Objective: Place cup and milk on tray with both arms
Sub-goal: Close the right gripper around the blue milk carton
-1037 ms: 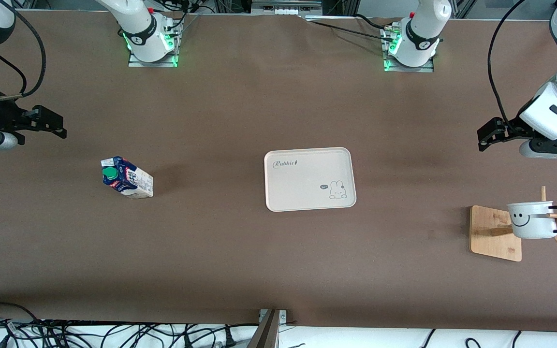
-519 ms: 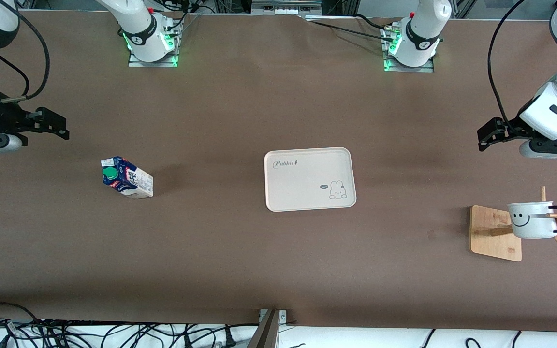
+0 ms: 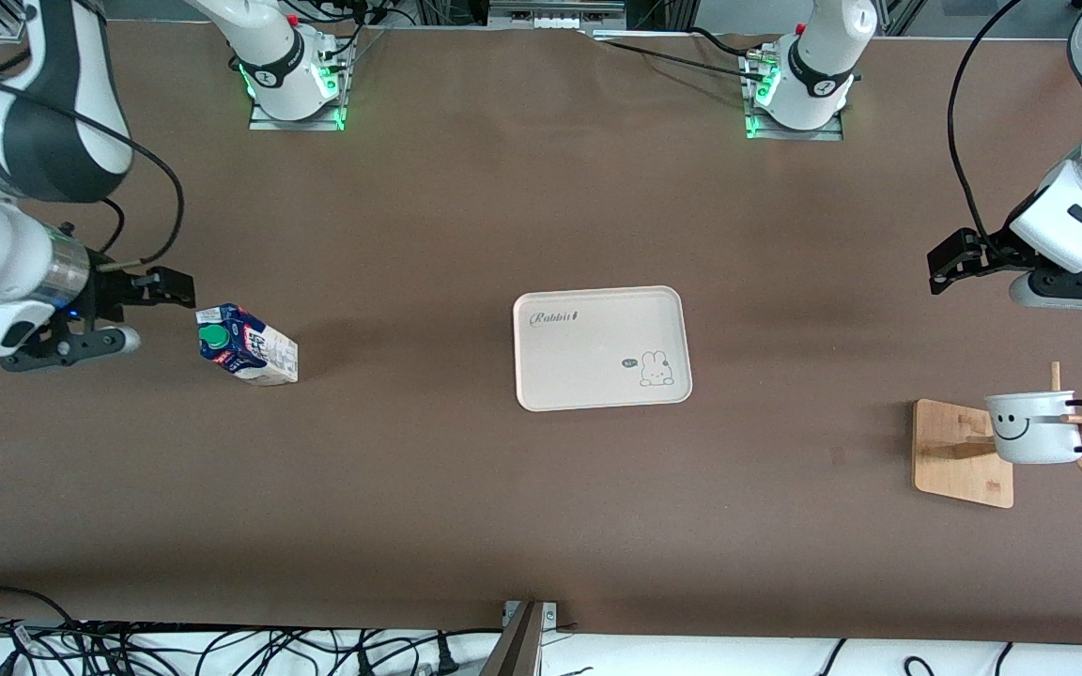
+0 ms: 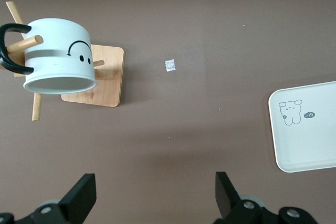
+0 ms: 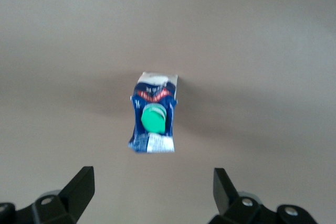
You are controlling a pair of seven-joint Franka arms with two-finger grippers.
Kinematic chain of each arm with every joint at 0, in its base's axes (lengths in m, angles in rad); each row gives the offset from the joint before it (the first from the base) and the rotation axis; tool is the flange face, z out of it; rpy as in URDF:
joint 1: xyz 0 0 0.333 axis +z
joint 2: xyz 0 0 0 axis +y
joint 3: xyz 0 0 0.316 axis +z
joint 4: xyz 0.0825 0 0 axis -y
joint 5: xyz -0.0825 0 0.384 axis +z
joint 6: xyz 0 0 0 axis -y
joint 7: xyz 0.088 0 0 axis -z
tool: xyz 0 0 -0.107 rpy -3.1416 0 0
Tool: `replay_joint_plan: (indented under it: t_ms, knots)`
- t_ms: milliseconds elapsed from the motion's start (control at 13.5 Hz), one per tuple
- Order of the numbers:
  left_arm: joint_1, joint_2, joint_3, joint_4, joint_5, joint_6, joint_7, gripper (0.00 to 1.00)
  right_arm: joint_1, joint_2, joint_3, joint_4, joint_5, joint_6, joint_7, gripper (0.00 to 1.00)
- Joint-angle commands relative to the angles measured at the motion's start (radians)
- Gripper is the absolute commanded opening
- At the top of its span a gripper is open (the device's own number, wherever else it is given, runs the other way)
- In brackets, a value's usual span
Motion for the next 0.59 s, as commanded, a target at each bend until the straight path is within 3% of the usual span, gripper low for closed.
replay_joint_plan:
  t_ms: [0,296,519]
  knots:
    - [0.004,0.016,0.001,0.038,-0.02,-0.023,0.001,1.0,0.011,-0.013,0.003,-0.101,0.018,0.114,0.001,1.0]
    - [0.004,0.017,0.001,0.038,-0.02,-0.023,0.001,1.0,0.013,-0.022,0.005,-0.258,0.031,0.278,0.001,1.0]
    - [0.004,0.016,0.001,0.038,-0.02,-0.023,0.001,1.0,0.013,-0.024,0.005,-0.283,0.032,0.289,0.001,1.0]
